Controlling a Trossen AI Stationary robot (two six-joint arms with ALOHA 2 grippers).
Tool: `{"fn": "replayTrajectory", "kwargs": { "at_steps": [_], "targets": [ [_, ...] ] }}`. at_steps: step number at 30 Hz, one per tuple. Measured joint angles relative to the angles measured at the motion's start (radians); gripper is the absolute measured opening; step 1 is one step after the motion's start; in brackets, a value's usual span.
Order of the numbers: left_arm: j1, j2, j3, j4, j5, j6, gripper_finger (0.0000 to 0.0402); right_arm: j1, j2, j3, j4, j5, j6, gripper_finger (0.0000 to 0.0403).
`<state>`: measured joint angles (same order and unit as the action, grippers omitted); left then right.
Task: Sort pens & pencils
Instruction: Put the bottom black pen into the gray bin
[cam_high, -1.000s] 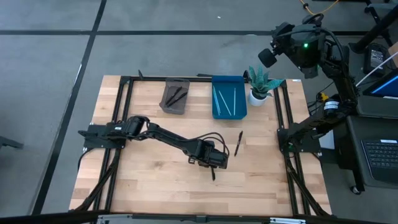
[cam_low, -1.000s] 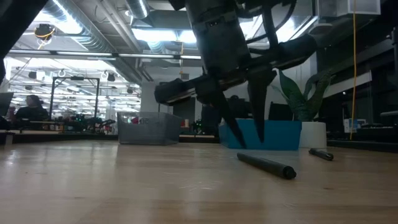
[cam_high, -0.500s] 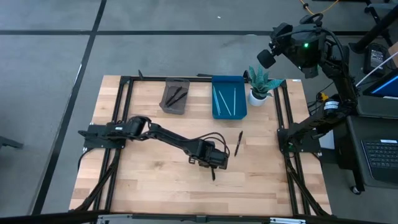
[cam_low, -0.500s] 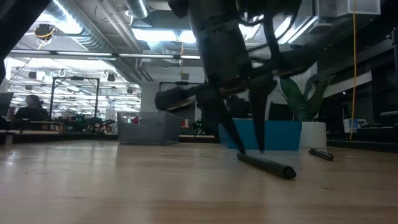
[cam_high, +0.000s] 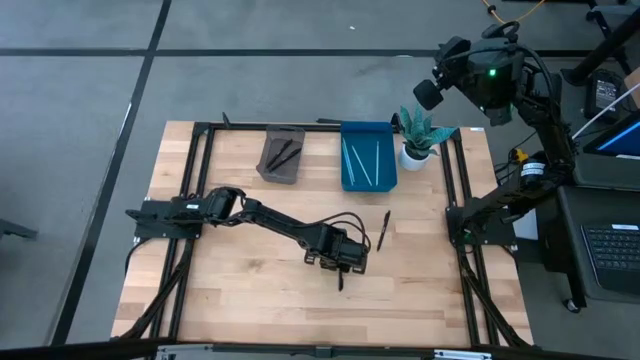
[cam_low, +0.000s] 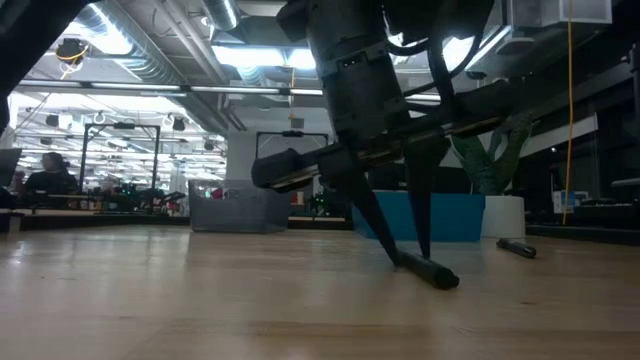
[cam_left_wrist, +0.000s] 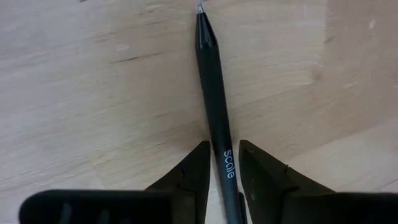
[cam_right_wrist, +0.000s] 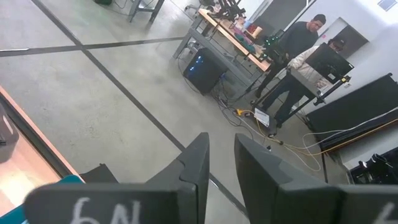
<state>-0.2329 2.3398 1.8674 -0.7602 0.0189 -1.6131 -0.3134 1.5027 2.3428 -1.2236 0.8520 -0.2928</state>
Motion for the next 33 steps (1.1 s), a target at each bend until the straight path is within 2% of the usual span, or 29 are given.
{"fn": "replayTrajectory", "kwargs": {
  "at_steps": [4, 13, 24, 33],
  "targets": [
    [0.002, 0.001, 0.0, -0.01, 0.009, 0.001, 0.0073, 0.0, 0.0, 0.0, 0.0, 0.0, 0.0, 0.0078],
    [0.006, 0.002, -0.001, -0.015, 0.01, 0.026, 0.0021, 0.0, 0.0, 0.0, 0.001, 0.0, 0.0, 0.0078],
    [0.006, 0.003, -0.001, -0.056, 0.004, 0.032, 0.0031, 0.0, 0.0, 0.0, 0.001, 0.0, 0.0, 0.0078],
    [0.016, 0.0, -0.001, -0.158, 0.018, 0.056, 0.0037, 0.0, 0.0, 0.0, 0.001, 0.0, 0.0, 0.0078]
  ]
}}
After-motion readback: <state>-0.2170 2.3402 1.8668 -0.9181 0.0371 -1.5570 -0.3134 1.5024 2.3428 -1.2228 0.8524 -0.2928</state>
